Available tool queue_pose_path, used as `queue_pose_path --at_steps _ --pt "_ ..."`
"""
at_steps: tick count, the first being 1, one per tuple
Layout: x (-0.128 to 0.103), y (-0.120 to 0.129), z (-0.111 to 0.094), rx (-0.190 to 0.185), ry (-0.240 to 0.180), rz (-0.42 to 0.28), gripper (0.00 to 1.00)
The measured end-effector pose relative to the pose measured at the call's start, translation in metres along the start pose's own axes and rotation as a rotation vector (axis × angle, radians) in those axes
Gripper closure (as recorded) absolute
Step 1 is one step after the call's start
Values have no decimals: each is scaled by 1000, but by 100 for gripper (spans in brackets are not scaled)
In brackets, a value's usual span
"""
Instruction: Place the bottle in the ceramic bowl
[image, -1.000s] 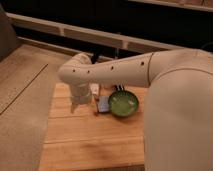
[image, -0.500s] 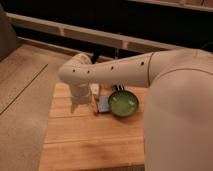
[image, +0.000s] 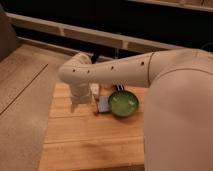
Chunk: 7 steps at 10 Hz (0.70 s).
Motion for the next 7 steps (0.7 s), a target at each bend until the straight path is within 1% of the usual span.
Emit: queue_pose_path --at_steps 1,2,3,4,5,7 --pt "-22 -5 -2 3 -53 11 35" --pt "-52 -13 -7 11 -120 25 35" --pt "-91 -25 -11 29 -195 46 35" --pt "-108 -33 -14 38 -227 58 35" --pt "-118 -38 -15 45 -246 64 35" --pt "-118 -38 -15 47 -246 64 35"
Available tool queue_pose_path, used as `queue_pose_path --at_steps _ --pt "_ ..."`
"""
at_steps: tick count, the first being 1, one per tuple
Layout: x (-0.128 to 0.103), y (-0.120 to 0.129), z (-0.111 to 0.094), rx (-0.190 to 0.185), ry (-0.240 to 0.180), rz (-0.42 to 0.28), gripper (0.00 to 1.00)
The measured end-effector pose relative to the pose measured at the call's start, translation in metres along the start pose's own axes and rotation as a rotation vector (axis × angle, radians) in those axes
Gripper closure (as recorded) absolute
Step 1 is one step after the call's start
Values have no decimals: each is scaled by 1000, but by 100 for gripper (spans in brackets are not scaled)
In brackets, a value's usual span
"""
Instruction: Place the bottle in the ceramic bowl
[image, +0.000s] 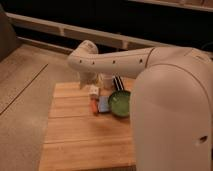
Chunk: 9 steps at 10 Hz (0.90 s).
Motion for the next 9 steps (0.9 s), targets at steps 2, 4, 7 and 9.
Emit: queue_pose_path --at_steps 2,4,7,9 --pt "1 -12 6 34 9 1 35" --pt "-4 -67 30 156 31 5 35" --pt "-29 -93 68 181 34 -13 35" --pt "-44 -67 86 101 21 -11 35"
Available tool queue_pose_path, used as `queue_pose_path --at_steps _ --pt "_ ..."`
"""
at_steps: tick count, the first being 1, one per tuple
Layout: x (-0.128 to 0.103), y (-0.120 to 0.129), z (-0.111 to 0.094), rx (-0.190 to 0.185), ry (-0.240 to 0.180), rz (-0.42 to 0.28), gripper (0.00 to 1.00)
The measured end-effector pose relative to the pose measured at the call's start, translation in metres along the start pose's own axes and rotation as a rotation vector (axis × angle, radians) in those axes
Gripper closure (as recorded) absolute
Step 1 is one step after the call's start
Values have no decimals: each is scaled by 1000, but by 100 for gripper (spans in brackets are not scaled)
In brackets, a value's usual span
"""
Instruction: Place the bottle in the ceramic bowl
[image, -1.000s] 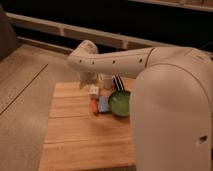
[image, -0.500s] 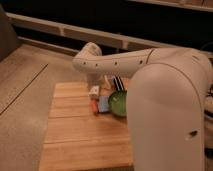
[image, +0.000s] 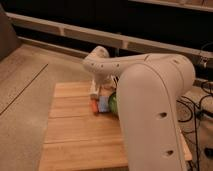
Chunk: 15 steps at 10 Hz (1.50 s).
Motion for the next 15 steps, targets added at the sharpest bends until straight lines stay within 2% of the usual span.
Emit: queue_pose_path --at_steps 2,3,6,8,11,15 --pt "-5 32 5 -85 -5 -8 35" --pt "-5 36 11 -108 5 -6 35" --pt "0 22 33 -114 49 12 35" --pt "0 16 46 -117 80 1 35" --pt "-14 27 57 -167 90 -14 35" --pt "-14 50 78 -241 131 -51 35"
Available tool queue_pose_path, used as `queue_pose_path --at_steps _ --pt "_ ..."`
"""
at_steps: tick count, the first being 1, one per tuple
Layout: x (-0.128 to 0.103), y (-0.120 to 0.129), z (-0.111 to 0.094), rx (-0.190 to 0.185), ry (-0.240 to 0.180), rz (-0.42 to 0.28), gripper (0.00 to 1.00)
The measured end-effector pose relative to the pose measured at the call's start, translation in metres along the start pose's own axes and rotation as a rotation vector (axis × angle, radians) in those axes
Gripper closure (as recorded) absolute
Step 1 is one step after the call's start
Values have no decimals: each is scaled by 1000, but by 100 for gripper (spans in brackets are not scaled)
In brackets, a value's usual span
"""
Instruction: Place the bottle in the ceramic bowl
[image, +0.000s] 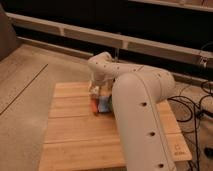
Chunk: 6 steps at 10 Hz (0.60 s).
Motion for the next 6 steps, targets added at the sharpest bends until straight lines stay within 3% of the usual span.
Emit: queue_pose_path --at_steps 2,3,6 --pt "1 2 17 -13 43 -43 36" --pt "1 0 24 -16 65 -62 41" --pt "-4 -3 36 -51 103 -97 70"
